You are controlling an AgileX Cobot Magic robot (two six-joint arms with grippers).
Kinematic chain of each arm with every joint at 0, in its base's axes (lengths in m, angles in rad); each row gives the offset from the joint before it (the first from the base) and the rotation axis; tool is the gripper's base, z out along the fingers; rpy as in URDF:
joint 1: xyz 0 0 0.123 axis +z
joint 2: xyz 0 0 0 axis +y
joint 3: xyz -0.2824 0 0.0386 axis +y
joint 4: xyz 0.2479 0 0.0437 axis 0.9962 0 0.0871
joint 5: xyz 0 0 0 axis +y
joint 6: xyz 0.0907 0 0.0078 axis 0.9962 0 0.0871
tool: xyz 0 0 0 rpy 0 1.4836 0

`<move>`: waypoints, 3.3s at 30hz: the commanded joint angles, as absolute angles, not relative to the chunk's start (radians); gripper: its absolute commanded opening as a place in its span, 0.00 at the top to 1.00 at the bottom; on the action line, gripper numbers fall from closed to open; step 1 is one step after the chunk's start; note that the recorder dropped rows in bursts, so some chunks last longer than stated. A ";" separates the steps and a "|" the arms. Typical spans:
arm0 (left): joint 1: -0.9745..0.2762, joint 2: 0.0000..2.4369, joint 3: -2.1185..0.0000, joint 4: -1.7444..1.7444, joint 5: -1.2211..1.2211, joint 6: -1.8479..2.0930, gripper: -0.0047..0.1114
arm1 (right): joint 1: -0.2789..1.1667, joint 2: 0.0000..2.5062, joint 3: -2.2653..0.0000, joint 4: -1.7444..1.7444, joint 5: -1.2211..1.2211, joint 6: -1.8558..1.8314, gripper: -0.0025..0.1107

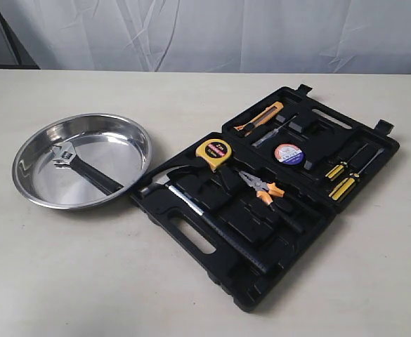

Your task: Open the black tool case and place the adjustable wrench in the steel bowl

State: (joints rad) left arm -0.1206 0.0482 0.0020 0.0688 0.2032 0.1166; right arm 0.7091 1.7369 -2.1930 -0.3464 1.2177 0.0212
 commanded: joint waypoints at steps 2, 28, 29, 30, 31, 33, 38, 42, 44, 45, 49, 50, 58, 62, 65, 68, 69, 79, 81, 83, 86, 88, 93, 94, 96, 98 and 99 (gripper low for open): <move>-0.121 0.041 0.000 0.069 0.194 0.113 0.96 | 0.639 1.603 -1.989 -0.369 1.221 0.076 0.99; -0.121 0.041 0.000 0.069 0.194 0.113 0.96 | 0.636 0.829 -1.123 -0.331 1.221 0.421 0.99; -0.121 0.041 0.000 0.069 0.194 0.113 0.96 | 0.636 0.822 -1.123 -0.331 1.221 0.423 0.99; -0.121 0.041 0.000 0.069 0.194 0.113 0.96 | 0.636 0.813 -1.123 -0.333 1.221 0.428 0.99; -0.121 0.041 0.000 0.069 0.194 0.113 0.96 | 0.636 0.807 -1.123 -0.340 1.221 0.448 0.99; -0.121 0.041 0.000 0.069 0.194 0.113 0.96 | 0.636 0.794 -1.123 -0.371 1.221 0.530 0.99; -0.121 0.041 0.000 0.069 0.194 0.113 0.96 | 0.575 0.734 -1.015 -0.443 1.052 0.606 0.99; -0.121 0.041 0.000 0.069 0.194 0.113 0.96 | 0.414 0.637 -0.776 -0.436 0.613 0.606 0.99; -0.121 0.041 0.000 0.069 0.194 0.113 0.96 | 0.334 0.578 -0.632 -0.411 0.419 0.606 0.99; -0.121 0.041 0.000 0.069 0.194 0.113 0.96 | 0.303 0.552 -0.563 -0.396 0.355 0.606 0.99; -0.121 0.041 0.000 0.069 0.194 0.113 0.96 | 0.168 0.411 -0.335 -0.296 0.175 0.606 0.99; -0.121 0.041 0.000 0.069 0.194 0.113 0.96 | 0.135 0.375 -0.285 -0.270 0.158 0.606 0.99; -0.121 0.041 0.000 0.069 0.194 0.113 0.96 | -0.092 0.146 -0.024 -0.020 0.139 0.606 0.99; -0.121 0.041 0.000 0.069 0.194 0.113 0.96 | -0.163 0.055 0.000 0.051 0.191 0.606 0.99; -0.121 0.041 0.000 0.069 0.194 0.113 0.96 | -0.175 0.000 0.000 0.043 0.246 0.601 0.99; -0.121 0.041 0.000 0.069 0.194 0.113 0.96 | -0.175 0.000 0.000 0.000 0.276 0.597 0.99; -0.121 0.041 0.000 0.069 0.194 0.113 0.96 | -0.175 0.000 0.000 -0.018 0.283 0.597 0.99; -0.121 0.041 0.000 0.069 0.194 0.113 0.96 | -0.173 0.000 0.000 -0.017 0.243 0.597 0.99; -0.121 0.041 0.000 0.069 0.194 0.113 0.96 | -0.173 0.000 0.000 -0.017 0.243 0.597 0.99; -0.121 0.041 0.000 0.069 0.194 0.113 0.96 | -0.173 0.000 0.000 -0.017 0.243 0.597 0.99; -0.121 0.041 0.000 0.069 0.194 0.113 0.96 | -0.173 0.000 0.000 -0.017 0.243 0.597 0.99; -0.121 0.041 0.000 0.069 0.194 0.113 0.96 | -0.173 0.000 0.000 -0.013 0.243 0.597 0.99; -0.121 0.041 0.000 0.069 0.194 0.113 0.96 | -0.173 0.000 0.000 -0.011 0.243 0.597 0.99; -0.121 0.041 0.000 0.069 0.194 0.113 0.96 | -0.173 0.000 0.000 -0.011 0.243 0.597 0.99; -0.121 0.041 0.000 0.069 0.194 0.113 0.96 | -0.173 0.000 0.000 -0.011 0.243 0.597 0.99; -0.121 0.041 0.000 0.069 0.194 0.113 0.96 | -0.173 0.000 0.000 -0.011 0.243 0.597 0.99; -0.121 0.041 0.000 0.069 0.194 0.113 0.96 | -0.173 0.000 0.000 -0.011 0.243 0.597 0.99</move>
